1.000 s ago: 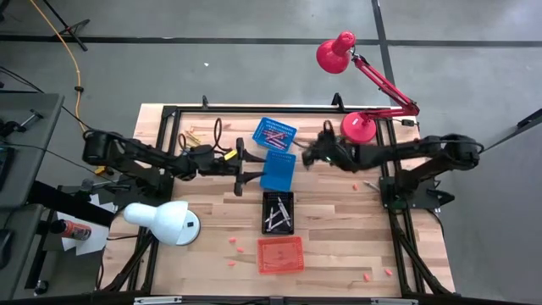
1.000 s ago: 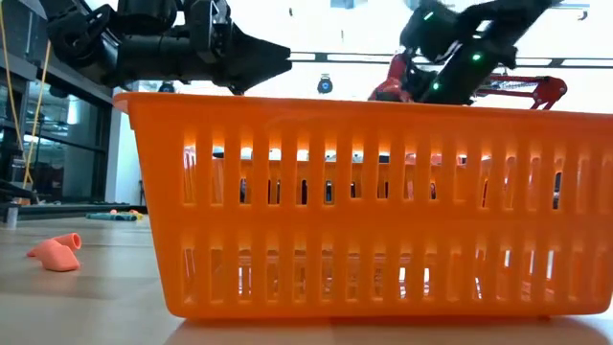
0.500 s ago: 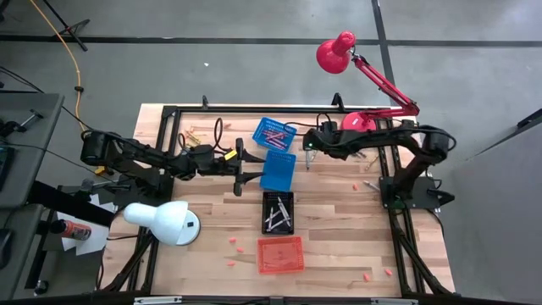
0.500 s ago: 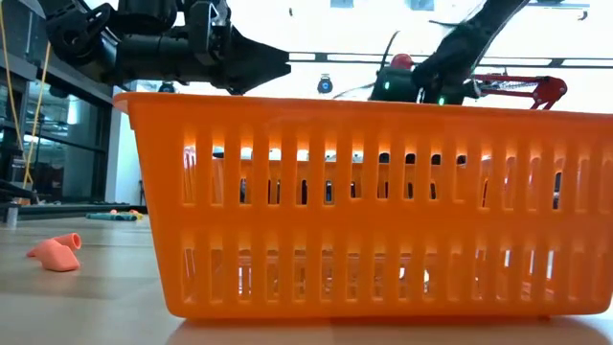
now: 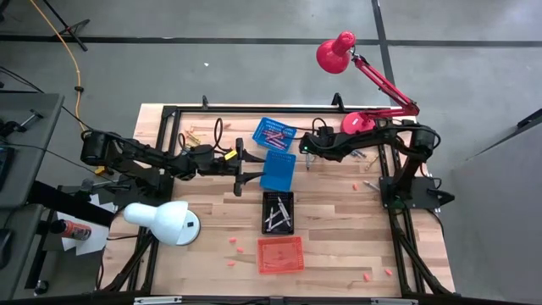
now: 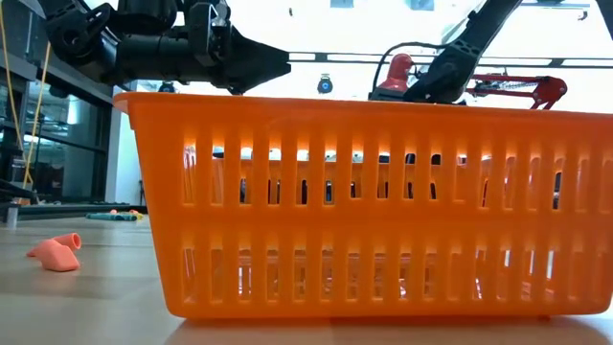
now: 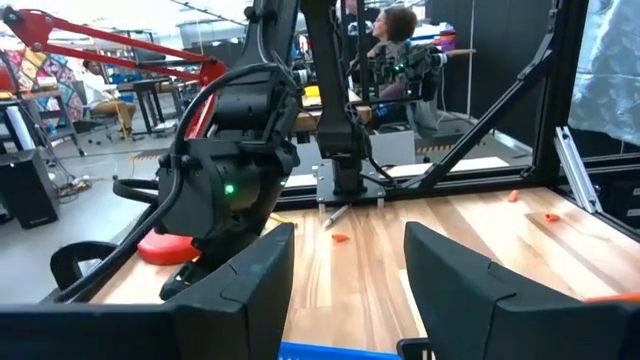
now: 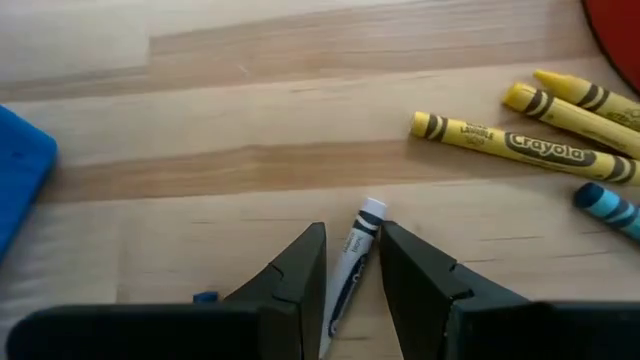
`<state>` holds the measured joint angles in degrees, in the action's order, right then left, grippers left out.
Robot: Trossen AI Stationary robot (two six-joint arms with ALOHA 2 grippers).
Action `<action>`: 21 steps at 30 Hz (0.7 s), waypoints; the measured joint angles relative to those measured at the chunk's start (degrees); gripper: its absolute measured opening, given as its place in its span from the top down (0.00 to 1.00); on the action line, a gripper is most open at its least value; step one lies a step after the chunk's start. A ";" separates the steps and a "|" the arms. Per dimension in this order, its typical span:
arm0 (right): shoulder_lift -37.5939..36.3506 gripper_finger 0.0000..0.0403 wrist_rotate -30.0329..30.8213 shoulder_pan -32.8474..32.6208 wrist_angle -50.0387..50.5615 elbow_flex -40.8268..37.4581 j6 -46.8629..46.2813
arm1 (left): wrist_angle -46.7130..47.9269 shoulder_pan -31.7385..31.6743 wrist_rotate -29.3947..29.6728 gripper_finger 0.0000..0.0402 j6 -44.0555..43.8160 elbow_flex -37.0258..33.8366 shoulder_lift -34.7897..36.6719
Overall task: Sort crayons
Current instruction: Put the white crayon into the black bin
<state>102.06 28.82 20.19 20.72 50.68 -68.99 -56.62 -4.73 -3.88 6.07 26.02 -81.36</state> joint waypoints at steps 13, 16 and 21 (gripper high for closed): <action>0.26 0.81 0.98 -1.12 0.73 -1.07 3.30 | 0.25 0.00 0.01 0.56 -1.36 0.00 0.00; 0.22 0.91 1.76 -1.15 0.59 -1.81 4.08 | 0.26 0.00 0.00 0.56 -1.36 0.00 0.00; 0.26 0.96 3.15 -1.23 0.72 -2.10 8.42 | 0.27 0.00 0.00 0.56 -1.36 0.00 0.00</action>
<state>102.32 31.97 18.96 21.43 48.58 -60.57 -56.35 -4.73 -3.88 4.71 26.02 -81.36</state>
